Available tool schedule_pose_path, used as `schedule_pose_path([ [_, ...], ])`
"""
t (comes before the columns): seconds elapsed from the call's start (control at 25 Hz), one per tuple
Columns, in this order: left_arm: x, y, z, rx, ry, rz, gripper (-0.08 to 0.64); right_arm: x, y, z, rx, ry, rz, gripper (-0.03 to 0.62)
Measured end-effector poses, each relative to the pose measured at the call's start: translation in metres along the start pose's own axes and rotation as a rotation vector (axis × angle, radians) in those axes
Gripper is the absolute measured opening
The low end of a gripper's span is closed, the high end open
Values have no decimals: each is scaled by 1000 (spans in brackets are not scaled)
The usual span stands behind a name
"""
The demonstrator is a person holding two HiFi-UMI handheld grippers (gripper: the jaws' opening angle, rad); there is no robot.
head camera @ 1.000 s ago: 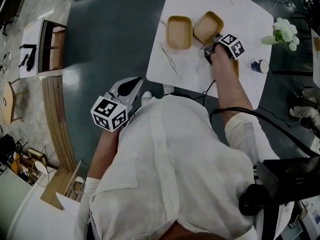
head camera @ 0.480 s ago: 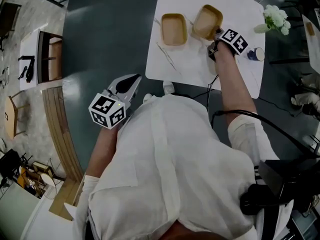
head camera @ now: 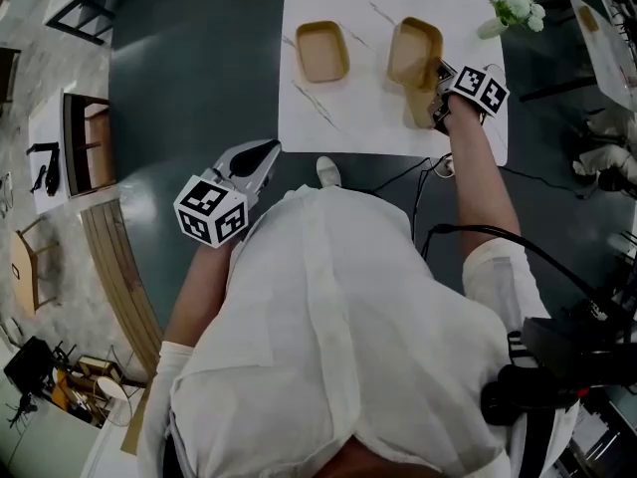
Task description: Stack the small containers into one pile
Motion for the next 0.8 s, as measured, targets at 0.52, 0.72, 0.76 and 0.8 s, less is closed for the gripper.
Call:
schedule_pose_path([
  [0.52, -5, 15, 8, -67, -32, 6, 8, -18, 57, -67, 52, -80, -170, 14],
  [0.72, -7, 15, 16, -67, -41, 4, 8, -29, 66, -62, 108, -128, -270, 14],
  [0.76, -7, 16, 18, -67, -42, 3, 8, -32, 67, -61, 111, -141, -291, 14],
  [0.8, -7, 17, 19, -66, -43, 3, 8, -35, 69, -60, 113, -156, -309, 14],
])
Point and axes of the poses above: the fingertips, and each gripper's own axes: z forward along the fingers, y to its right, x out of its top, the point moved 1 cm from there along -z, backward along the fingers, and after that the axes turned 15 degrees about -z, right-handed, at the moved point
